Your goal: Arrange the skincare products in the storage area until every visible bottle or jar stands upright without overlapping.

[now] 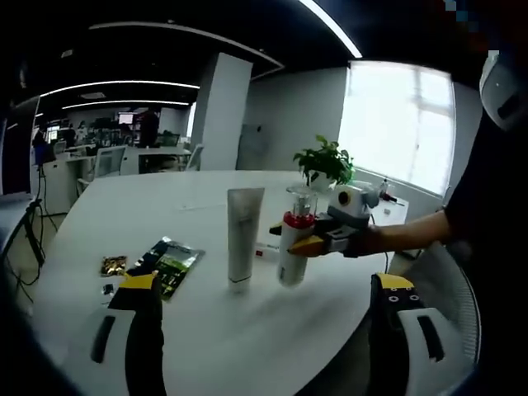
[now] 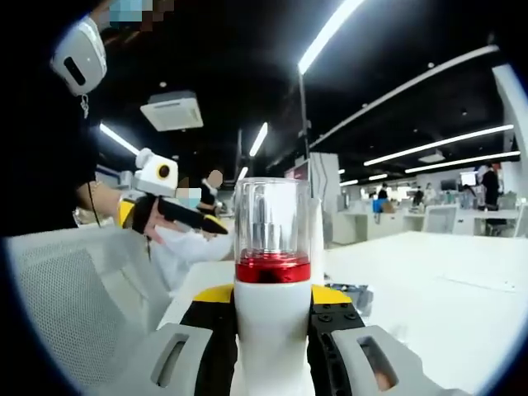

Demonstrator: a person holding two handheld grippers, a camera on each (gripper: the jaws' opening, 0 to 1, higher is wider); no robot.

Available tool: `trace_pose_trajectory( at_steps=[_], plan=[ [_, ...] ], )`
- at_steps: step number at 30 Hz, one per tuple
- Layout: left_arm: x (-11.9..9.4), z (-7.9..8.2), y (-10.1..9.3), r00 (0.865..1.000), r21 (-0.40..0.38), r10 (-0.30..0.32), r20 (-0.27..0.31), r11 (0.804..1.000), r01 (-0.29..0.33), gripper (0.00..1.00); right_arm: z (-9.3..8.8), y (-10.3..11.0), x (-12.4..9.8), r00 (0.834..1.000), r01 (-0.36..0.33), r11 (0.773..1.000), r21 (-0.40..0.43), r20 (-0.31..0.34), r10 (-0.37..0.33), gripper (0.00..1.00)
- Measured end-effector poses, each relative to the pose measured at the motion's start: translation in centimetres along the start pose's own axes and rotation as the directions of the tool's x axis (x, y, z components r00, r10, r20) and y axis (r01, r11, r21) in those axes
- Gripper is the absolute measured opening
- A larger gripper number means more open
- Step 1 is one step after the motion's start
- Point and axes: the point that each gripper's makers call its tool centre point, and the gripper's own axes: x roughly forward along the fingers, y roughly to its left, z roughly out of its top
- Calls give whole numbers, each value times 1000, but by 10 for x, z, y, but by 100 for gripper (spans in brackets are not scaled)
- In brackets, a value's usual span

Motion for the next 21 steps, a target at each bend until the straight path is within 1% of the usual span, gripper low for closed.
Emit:
trace_pose_trajectory(
  at_steps=[2, 5, 8, 10, 11, 13, 15, 18, 20, 21],
  plan=[
    [1, -2, -1, 1000, -7, -1, -8, 1000, 1, 97, -6, -5, 1, 1000, 12, 1000, 8, -2, -12, 23],
    [0, 1, -3, 1000, -4, -12, -3, 1000, 12, 96, -11, -9, -2, 1000, 18, 1000, 26, 14, -18, 23],
    [-1, 2, -3, 1000, 15, -11, -11, 1000, 11, 96, -16, -9, -1, 1000, 19, 1000, -1, 6, -19, 23],
    [0, 3, -3, 1000, 16, -11, -10, 1000, 11, 96, -19, -10, 0, 1000, 25, 1000, -2, 6, -25, 23],
    [0, 3, -3, 1000, 15, -11, -10, 1000, 11, 96, -17, -11, -1, 999, 29, 1000, -4, 27, -29, 23],
    [0, 2, -3, 1000, 17, -10, -16, 1000, 10, 96, -17, -9, 0, 999, 29, 999, -23, 24, -28, 23],
    [1, 0, -5, 1000, 20, -13, -23, 1000, 13, 96, -17, -8, 0, 999, 26, 1000, -14, 37, -25, 24],
    [2, -1, -7, 1000, 18, -16, -24, 1000, 17, 96, -17, -7, -1, 999, 20, 999, -25, 33, -19, 24],
    [2, -1, -8, 999, 15, -19, -25, 1000, 19, 95, -18, -4, 0, 1000, 13, 999, -40, 17, -12, 24],
    [2, -1, -9, 999, 15, -22, -26, 1000, 22, 95, -18, -3, 0, 1000, 10, 999, -34, 7, -10, 25]
  ],
)
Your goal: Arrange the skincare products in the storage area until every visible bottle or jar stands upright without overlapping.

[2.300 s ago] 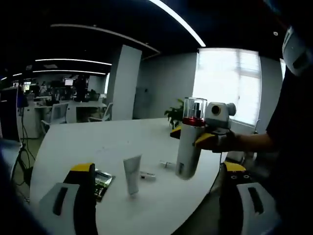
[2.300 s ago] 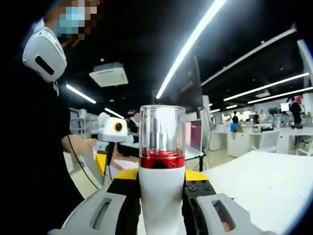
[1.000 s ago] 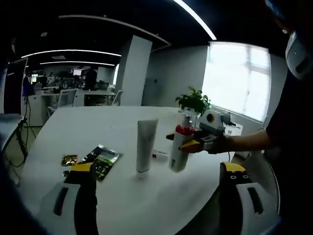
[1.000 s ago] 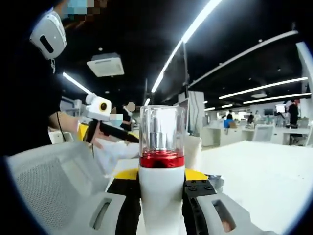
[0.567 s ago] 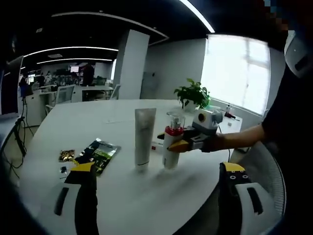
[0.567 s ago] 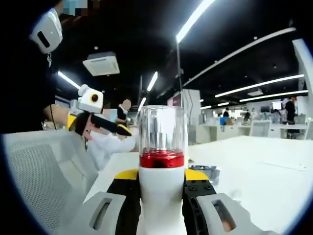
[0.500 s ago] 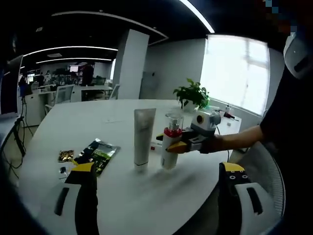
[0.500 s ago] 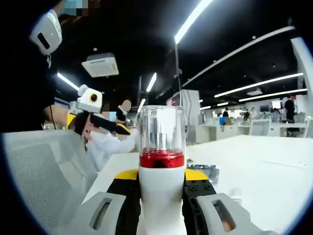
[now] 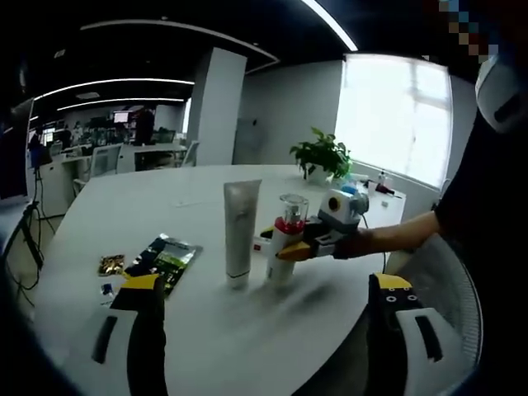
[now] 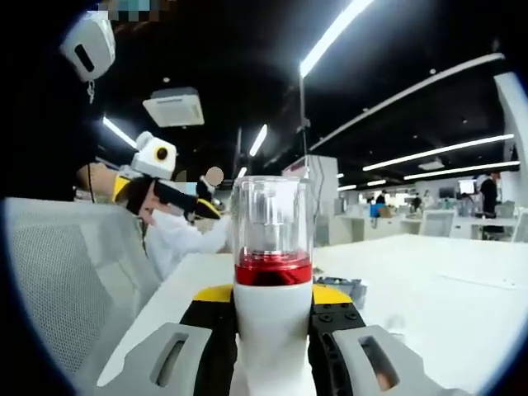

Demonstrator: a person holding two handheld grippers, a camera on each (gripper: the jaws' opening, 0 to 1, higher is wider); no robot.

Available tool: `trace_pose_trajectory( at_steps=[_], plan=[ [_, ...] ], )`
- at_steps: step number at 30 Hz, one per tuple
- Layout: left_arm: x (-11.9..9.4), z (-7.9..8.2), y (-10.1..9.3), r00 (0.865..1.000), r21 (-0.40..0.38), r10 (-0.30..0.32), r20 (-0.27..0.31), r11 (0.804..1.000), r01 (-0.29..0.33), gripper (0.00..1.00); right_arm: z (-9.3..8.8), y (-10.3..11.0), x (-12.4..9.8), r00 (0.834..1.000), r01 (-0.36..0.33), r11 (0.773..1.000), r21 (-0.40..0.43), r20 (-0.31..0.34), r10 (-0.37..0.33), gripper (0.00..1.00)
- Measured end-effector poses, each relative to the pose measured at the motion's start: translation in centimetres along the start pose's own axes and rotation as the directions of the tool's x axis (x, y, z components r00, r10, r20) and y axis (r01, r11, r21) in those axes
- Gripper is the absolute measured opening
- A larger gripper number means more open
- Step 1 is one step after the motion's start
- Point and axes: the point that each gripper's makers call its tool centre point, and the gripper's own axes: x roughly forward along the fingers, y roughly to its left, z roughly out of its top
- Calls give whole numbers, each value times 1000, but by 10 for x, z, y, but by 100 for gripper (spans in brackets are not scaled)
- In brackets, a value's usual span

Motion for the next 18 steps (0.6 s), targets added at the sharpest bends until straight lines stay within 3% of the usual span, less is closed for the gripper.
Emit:
trace_pose_trajectory(
  at_steps=[4, 6, 7, 10, 11, 15, 18],
  plan=[
    [0, 2, 1, 1000, 0, -3, 4, 1000, 3, 95, 2, -1, 0, 1000, 2, 1000, 3, -25, -2, 27],
    [0, 3, 2, 1000, -1, -5, 6, 1000, 5, 95, 6, -5, -2, 1000, 9, 1000, 16, -19, -8, 35],
    [-1, 3, 3, 1000, -1, -5, 6, 1000, 5, 95, 1, -6, -5, 998, 9, 1000, -30, -62, -11, 38],
    [-1, 2, 5, 1000, -1, -7, 5, 1000, 7, 95, -15, -1, -12, 987, -20, 997, -73, -160, 8, 35],
    [-2, 2, 5, 1000, 0, -7, 4, 1000, 7, 94, -16, 0, -13, 989, -15, 998, -60, -151, 6, 35],
    [-3, -1, 9, 1000, -6, -5, 5, 1000, 5, 94, -38, -2, -20, 977, 10, 1000, -19, -211, -14, 29],
    [-3, -2, 11, 1000, -12, -4, 8, 1000, 4, 94, -42, -2, -21, 979, 35, 999, 25, -204, -29, 29]
  ],
)
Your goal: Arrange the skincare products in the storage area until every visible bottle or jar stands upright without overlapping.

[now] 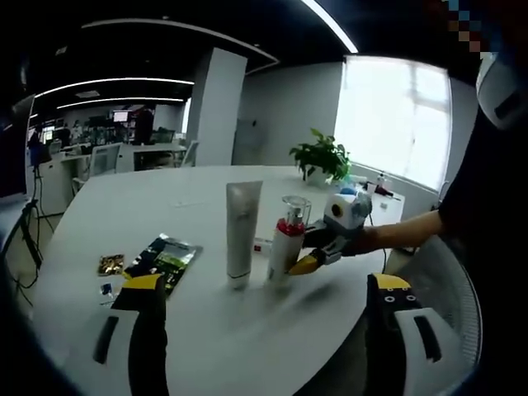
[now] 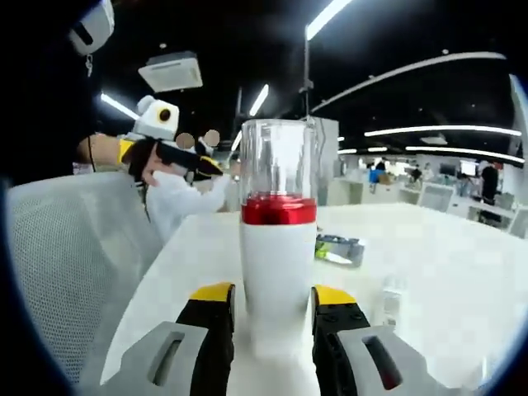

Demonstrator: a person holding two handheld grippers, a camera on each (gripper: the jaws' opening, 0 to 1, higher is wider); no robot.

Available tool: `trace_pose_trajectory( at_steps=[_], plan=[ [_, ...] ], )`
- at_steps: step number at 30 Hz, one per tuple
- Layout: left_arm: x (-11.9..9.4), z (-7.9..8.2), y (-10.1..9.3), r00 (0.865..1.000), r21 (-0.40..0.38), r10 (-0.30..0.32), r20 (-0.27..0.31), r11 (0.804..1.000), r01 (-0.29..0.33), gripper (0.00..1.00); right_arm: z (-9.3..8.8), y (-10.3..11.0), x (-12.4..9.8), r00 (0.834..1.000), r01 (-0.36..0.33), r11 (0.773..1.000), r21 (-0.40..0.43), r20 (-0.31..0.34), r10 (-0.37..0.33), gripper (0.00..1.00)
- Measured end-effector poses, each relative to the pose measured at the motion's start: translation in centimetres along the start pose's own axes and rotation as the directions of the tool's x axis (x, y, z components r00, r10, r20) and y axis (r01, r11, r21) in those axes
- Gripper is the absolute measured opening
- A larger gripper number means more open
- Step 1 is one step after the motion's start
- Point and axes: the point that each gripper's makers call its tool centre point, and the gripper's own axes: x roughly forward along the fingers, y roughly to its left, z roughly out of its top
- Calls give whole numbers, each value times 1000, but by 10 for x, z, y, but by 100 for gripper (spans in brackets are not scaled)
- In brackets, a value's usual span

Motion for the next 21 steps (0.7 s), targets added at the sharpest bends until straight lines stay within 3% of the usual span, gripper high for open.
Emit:
trace_pose_trajectory(
  at_steps=[5, 8, 13, 21],
  plan=[
    [-3, 3, 0, 1000, -1, -1, 9, 1000, 1, 94, -13, -8, -1, 999, 23, 999, 26, -44, -21, 21],
    [-4, 3, 1, 1000, -12, 2, 8, 1000, -2, 94, -11, -10, 0, 1000, 12, 999, 43, -25, -11, 21],
    [-8, 8, -4, 1000, -19, -9, -3, 1000, 9, 94, -10, -13, 3, 998, -10, 1000, 16, -59, 11, 20],
    [-12, 13, 2, 1000, -30, -2, -11, 1000, 2, 94, -8, -22, 15, 998, -24, 1000, 10, -63, 25, 20]
  ],
)
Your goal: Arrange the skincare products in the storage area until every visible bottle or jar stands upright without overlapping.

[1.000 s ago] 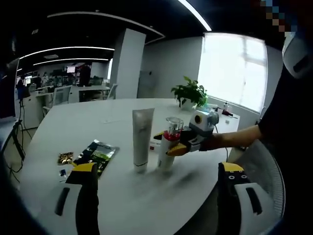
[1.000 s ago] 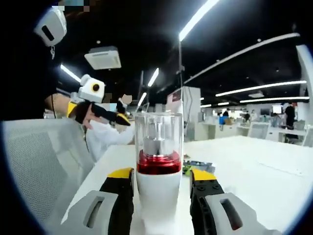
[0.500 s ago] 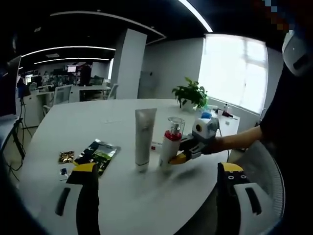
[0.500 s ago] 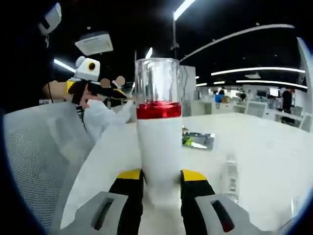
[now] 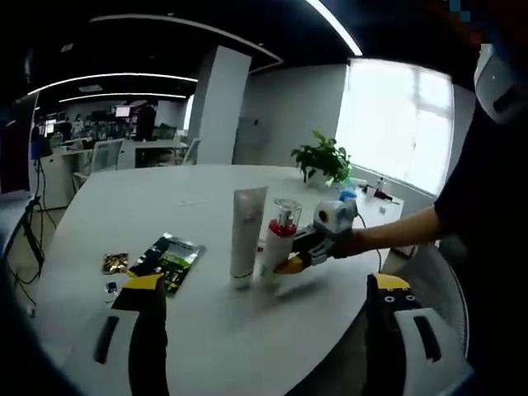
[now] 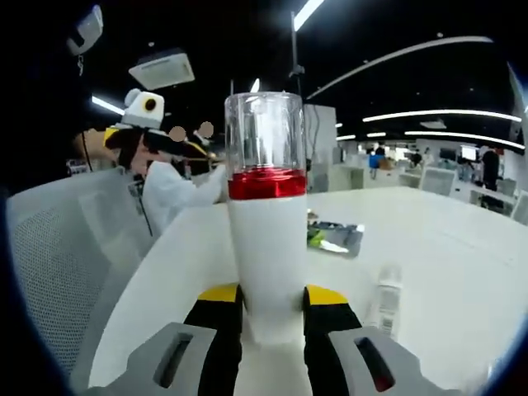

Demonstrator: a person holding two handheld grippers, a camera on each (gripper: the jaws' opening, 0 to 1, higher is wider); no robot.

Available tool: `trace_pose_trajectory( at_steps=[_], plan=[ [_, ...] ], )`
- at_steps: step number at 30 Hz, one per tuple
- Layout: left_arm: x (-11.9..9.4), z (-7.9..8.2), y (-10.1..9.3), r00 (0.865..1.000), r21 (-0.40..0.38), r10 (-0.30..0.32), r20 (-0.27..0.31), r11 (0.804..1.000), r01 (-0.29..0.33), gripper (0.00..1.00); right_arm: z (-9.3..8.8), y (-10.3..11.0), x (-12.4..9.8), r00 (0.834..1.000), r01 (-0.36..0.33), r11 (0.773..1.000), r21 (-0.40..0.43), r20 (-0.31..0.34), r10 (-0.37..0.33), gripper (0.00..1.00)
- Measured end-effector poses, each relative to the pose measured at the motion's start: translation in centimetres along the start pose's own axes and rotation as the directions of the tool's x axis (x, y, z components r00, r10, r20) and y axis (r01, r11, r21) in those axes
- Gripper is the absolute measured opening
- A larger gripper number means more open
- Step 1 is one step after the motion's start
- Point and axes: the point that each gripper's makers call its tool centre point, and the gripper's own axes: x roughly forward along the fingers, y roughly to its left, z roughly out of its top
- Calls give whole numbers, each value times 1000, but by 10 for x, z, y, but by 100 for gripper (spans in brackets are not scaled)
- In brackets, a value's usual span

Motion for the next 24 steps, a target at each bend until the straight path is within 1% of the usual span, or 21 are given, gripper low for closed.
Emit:
trace_pose_trajectory(
  at_steps=[6, 13, 17, 21, 23, 24],
  plan=[
    [-1, -2, 2, 1000, -14, 2, -11, 1000, -3, 93, 2, -8, 5, 1000, 4, 1000, 7, 3, -4, 20],
    [2, 4, 0, 1000, -14, -13, -12, 1000, 13, 93, 1, -16, 7, 1000, 6, 1000, 11, -4, -6, 20],
    [1, 3, 0, 1000, -11, -13, -16, 1000, 12, 93, 0, -21, 7, 1000, 10, 1000, 23, -1, -10, 20],
    [-2, 4, 1, 1000, -14, -7, -18, 1000, 7, 93, 1, -20, 8, 1000, 14, 999, 31, 3, -15, 21],
    [-3, 3, 1, 1000, -12, -7, -21, 1000, 7, 93, -1, -23, 7, 1000, 16, 999, 49, 4, -16, 21],
    [-4, 3, 2, 1000, -11, -6, -23, 1000, 5, 93, 0, -21, 8, 1000, 17, 998, 54, 3, -17, 21]
  ],
)
